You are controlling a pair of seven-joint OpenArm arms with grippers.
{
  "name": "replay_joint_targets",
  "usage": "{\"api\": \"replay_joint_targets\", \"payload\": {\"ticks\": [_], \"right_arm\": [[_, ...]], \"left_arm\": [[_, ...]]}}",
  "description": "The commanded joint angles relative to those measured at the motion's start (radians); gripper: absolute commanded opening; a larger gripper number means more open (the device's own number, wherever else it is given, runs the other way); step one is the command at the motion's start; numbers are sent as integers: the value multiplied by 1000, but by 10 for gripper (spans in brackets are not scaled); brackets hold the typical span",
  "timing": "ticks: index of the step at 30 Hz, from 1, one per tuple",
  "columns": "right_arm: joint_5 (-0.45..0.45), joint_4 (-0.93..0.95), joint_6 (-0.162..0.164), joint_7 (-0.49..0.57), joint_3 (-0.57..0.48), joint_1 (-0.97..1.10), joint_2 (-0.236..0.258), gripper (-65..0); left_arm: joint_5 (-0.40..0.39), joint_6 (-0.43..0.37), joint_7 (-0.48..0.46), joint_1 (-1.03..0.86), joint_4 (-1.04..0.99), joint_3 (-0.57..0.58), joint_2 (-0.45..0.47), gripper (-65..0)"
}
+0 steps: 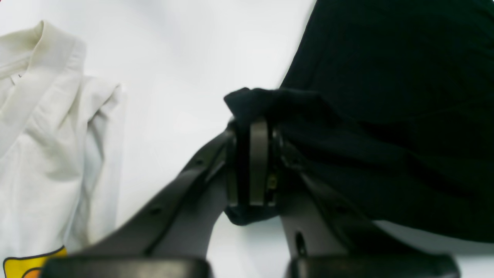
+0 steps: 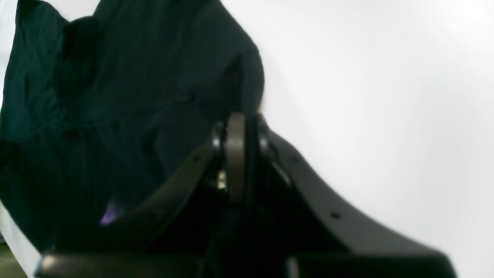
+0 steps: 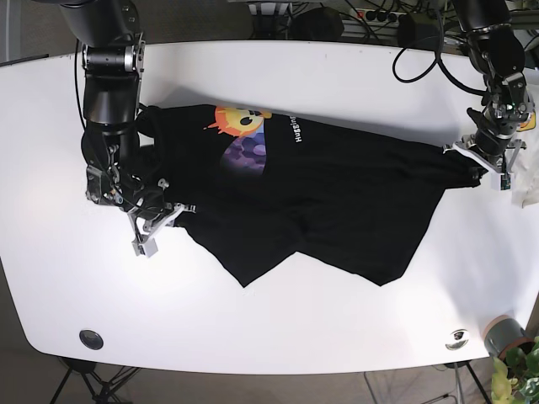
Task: Fold the T-shirt properly
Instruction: 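Release with the right gripper and regrasp the shirt's hem corner, then lift the shirt again with both grippers and shake it out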
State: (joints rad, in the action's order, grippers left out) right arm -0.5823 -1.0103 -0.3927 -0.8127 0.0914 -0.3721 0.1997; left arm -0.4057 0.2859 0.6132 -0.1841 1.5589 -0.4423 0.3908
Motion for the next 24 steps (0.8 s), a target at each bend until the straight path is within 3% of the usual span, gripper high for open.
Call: {"api": "replay_joint_targets", "payload": {"ticks": [1,14,20,24], "right_arm": [[-25,-95,-7,-14,6,-14,14,-631],[-20,-471,-5,-234,212,61,20,-631],[-26,-539,-5,-241,212,52,90,-631],[-26,-543,-5,-241,212,8,129,-631]], "left_arm": [[-14,0,-14,11,48,-8,21,-650],[-6,0,-14,77,203,-5,23,-650],[-6,-4,-14,182,200,7,23,-650],[-6,-4,-14,272,196,76,23,-650]]}}
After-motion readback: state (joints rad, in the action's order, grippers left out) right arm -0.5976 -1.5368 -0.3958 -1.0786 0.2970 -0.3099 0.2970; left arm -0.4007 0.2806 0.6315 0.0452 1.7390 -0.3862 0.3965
